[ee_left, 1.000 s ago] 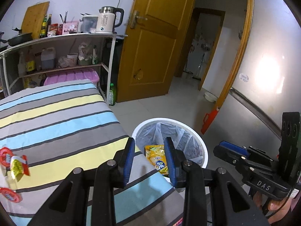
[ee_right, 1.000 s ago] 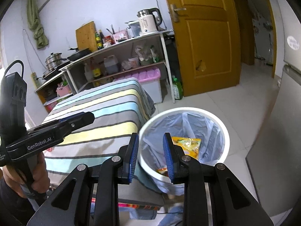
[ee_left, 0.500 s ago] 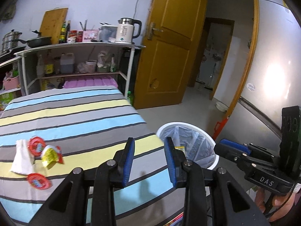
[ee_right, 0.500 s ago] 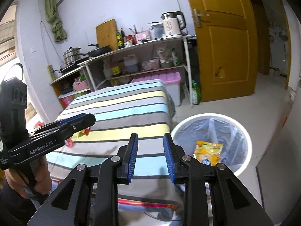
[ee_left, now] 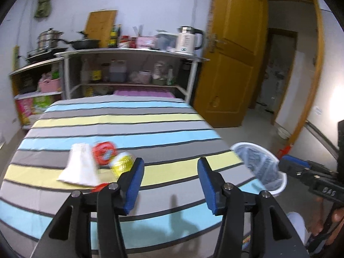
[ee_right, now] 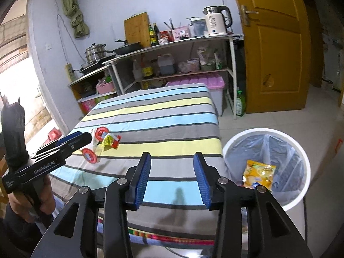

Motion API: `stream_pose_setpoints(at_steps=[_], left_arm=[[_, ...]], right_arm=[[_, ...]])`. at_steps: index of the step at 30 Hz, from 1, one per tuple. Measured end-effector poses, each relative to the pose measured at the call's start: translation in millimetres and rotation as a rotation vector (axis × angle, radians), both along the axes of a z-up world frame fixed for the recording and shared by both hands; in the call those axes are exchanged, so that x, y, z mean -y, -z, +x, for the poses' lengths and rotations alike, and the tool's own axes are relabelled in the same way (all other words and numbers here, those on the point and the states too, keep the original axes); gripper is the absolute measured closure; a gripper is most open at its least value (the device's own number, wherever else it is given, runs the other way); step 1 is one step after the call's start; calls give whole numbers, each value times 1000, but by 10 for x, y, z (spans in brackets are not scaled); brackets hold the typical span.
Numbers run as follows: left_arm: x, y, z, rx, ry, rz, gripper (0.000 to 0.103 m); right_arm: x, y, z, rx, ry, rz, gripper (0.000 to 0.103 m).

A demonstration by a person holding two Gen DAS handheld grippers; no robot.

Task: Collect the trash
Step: 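Move both tools back to the remaining items on the table, then grasp the red-lidded clear cup with the left tool while the right tool grasps the yellow-white packet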

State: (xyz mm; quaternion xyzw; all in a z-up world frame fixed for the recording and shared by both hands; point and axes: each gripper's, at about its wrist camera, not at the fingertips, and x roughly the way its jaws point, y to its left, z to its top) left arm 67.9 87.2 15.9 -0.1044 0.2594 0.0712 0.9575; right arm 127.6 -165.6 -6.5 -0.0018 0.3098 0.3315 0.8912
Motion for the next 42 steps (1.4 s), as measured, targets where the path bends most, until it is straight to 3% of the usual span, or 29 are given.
stream_pose_setpoints(at_steps=[9,18,29,31,42], left_arm=[[-453,293,-84,-65,-135,-15,47],[-542,561,58,-147,-165,-47,47],[-629,693,228,-228,-211,-91,48],[-642,689,216,-224,-208,-101,56],[-712,542,-63,-119,-151,-136,56]], right_arm=[[-260,83,40,-19,-48,-25,59],[-448,178,108,-40,-70,-59,59],[-719,277,226,-64,-102,-82,59],[-786,297,243,-68,-112,-85,59],[-1316,355,316,-91,-206,-81,57]])
